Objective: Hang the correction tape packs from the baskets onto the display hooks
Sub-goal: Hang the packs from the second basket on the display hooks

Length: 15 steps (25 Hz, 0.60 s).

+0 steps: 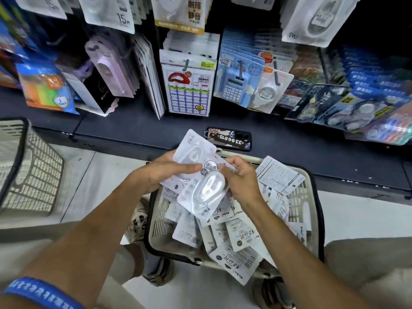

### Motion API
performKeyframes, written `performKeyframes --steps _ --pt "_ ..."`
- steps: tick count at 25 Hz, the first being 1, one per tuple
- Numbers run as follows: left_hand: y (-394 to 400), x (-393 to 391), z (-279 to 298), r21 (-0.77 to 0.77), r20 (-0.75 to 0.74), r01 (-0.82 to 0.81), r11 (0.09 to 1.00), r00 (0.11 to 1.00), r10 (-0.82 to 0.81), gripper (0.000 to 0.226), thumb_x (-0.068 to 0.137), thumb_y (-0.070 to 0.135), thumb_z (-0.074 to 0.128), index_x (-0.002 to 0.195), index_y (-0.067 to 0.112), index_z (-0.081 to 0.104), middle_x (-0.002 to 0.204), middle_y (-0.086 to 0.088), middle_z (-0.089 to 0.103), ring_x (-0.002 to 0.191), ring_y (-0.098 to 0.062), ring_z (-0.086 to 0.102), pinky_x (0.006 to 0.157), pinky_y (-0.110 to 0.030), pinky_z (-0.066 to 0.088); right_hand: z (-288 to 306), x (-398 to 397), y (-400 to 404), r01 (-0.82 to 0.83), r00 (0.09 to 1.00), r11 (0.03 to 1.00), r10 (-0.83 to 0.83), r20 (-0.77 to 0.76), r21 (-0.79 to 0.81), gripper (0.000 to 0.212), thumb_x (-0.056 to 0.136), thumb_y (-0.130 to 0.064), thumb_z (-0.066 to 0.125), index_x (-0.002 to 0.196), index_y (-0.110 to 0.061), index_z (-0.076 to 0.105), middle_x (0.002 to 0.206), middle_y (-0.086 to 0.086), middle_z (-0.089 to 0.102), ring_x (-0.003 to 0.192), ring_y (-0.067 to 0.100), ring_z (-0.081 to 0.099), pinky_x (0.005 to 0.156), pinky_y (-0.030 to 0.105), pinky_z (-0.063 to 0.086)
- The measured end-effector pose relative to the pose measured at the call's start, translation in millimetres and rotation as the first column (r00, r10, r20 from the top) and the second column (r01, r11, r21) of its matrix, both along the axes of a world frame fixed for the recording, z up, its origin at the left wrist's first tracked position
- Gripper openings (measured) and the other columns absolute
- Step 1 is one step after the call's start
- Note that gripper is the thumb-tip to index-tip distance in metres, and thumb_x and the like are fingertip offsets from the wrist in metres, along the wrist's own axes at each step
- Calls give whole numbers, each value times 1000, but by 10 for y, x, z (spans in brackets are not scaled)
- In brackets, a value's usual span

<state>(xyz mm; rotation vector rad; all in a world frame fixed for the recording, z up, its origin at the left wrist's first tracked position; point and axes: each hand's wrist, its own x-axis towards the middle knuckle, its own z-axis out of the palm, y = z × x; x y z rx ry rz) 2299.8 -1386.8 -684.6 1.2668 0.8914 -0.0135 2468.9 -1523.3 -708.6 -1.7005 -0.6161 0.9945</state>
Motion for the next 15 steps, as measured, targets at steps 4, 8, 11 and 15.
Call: performKeyframes --steps 4,8,11,15 --pt "67 -44 -49 76 -43 -133 988 990 137 63 51 36 94 109 31 73 103 8 80 104 -20 74 92 -40 56 72 -14 168 28 996 993 -18 -88 114 25 96 -13 68 77 -29 65 64 -11 65 46 5 56 37 18 40" --pt "64 -36 -91 -97 -9 -156 983 988 156 60 64 58 85 112 24 74 113 -7 78 105 -30 73 79 -38 59 148 14 211 -8 994 992 22 -104 128 13 98 -15 64 87 -20 61 63 -6 65 44 8 55 34 20 39" --pt "18 -27 -52 -133 -7 -23 991 1000 22 74 50 57 95 111 22 74 109 -10 79 97 -29 77 72 -33 62 165 -155 410 46 998 987 -40 -42 157 13 98 -15 64 87 -22 60 78 -2 68 60 12 61 46 28 49" --pt "103 -75 -45 84 -87 -258 963 960 265 57 55 25 96 107 23 73 102 -3 81 89 -24 79 73 -37 62 -22 -198 504 197 980 979 -196 25 -50 13 98 -36 62 104 -25 60 101 -4 66 92 26 69 76 45 60"
